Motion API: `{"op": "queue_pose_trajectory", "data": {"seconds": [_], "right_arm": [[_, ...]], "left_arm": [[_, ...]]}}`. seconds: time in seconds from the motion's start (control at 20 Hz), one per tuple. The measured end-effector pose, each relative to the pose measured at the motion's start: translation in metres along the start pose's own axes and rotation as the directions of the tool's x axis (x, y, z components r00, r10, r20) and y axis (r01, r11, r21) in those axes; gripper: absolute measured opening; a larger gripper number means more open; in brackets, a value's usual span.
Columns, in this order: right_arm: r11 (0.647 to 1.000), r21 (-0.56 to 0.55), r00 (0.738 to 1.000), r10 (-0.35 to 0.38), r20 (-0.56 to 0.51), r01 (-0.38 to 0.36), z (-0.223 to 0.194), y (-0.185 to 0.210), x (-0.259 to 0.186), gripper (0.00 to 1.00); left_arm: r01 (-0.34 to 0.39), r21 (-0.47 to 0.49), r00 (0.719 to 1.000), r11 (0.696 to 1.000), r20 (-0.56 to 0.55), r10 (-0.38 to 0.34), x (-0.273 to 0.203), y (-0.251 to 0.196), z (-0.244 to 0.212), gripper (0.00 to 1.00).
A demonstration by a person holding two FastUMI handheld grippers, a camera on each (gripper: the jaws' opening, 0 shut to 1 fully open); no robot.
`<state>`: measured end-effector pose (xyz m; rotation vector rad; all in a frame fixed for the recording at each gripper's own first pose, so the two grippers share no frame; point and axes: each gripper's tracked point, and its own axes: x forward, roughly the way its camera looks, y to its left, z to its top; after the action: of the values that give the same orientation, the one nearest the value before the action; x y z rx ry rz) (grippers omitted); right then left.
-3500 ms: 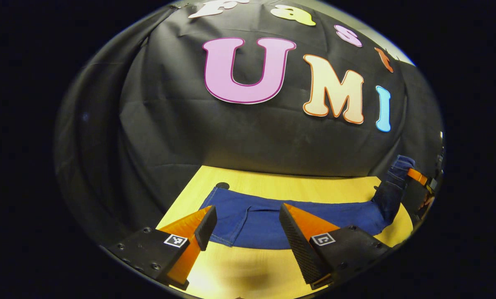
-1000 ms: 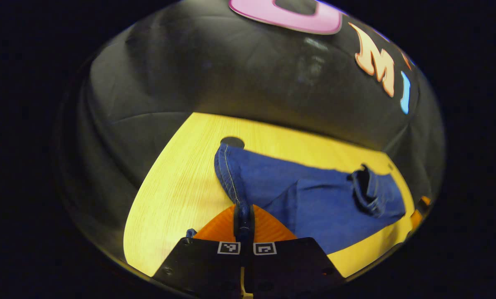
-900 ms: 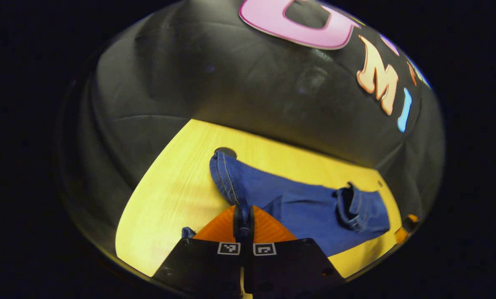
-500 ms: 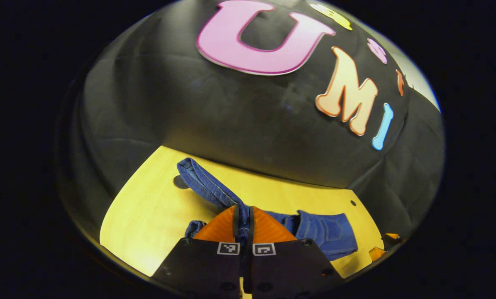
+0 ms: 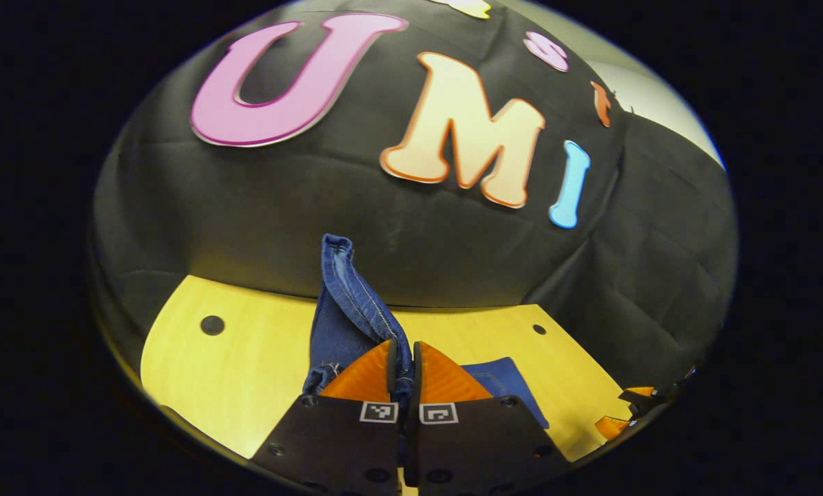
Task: Grasp the waist and the cuffs of the jeans and fold them to make the two legs overlap; first hold the waist and fold one-third of the jeans toward the cuffs, then hold the cuffs and fold the remaining one-third in the same direction to finish folding.
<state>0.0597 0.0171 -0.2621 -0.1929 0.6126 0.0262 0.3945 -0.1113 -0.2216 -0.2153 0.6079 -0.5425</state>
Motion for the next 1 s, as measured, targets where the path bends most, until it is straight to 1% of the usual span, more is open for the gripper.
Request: {"op": "queue_pose_trajectory", "data": {"seconds": [0.05,0.25,0.35,0.45,0.6,0.75,0.8,0.85,0.9,1.0], "right_arm": [[1.0,0.004,1.0,-0.011,-0.002,0.011,-0.003,-0.01,-0.005,1.0],[0.998,0.01,0.998,-0.056,-0.014,0.056,-0.014,-0.045,-0.02,0.99],[0.997,0.011,0.997,-0.075,-0.024,0.075,-0.021,-0.061,-0.029,1.0],[0.996,0.009,0.995,-0.09,-0.037,0.09,-0.029,-0.076,-0.037,1.0],[0.995,0.009,0.994,-0.099,-0.045,0.099,-0.035,-0.094,-0.045,1.0],[0.996,0.029,0.996,-0.083,-0.039,0.084,-0.036,-0.107,-0.049,0.99],[0.997,0.039,0.997,-0.07,-0.031,0.072,-0.033,-0.109,-0.049,0.99],[0.997,0.05,0.998,-0.057,-0.016,0.058,-0.029,-0.109,-0.048,0.99],[0.997,0.06,0.999,-0.042,0.005,0.041,-0.021,-0.108,-0.046,1.0],[0.997,0.083,0.998,-0.01,0.054,0.006,-0.001,-0.102,-0.042,0.99]], "left_arm": [[0.021,0.006,1.0,1.0,-0.007,-0.021,0.01,-0.019,-0.005,0.0],[0.091,0.029,0.994,0.995,-0.055,-0.089,0.042,-0.078,-0.035,0.0],[0.11,0.036,0.99,0.993,-0.088,-0.107,0.058,-0.101,-0.056,0.01],[0.1,0.057,0.987,0.993,-0.135,-0.092,0.075,-0.114,-0.084,0.0],[0.053,0.073,0.976,0.996,-0.214,-0.036,0.09,-0.12,-0.133,0.0],[0.009,0.087,0.974,0.996,-0.228,0.011,0.097,-0.123,-0.166,0.0],[0.008,0.088,0.978,0.996,-0.207,0.01,0.094,-0.128,-0.168,0.03],[0.01,0.09,0.983,0.996,-0.186,0.006,0.094,-0.135,-0.171,0.1],[0.011,0.1,0.988,0.995,-0.154,0.005,0.081,-0.144,-0.162,0.33],[-0.025,0.153,0.998,0.988,-0.055,0.034,0.057,-0.151,-0.137,0.77]]}}
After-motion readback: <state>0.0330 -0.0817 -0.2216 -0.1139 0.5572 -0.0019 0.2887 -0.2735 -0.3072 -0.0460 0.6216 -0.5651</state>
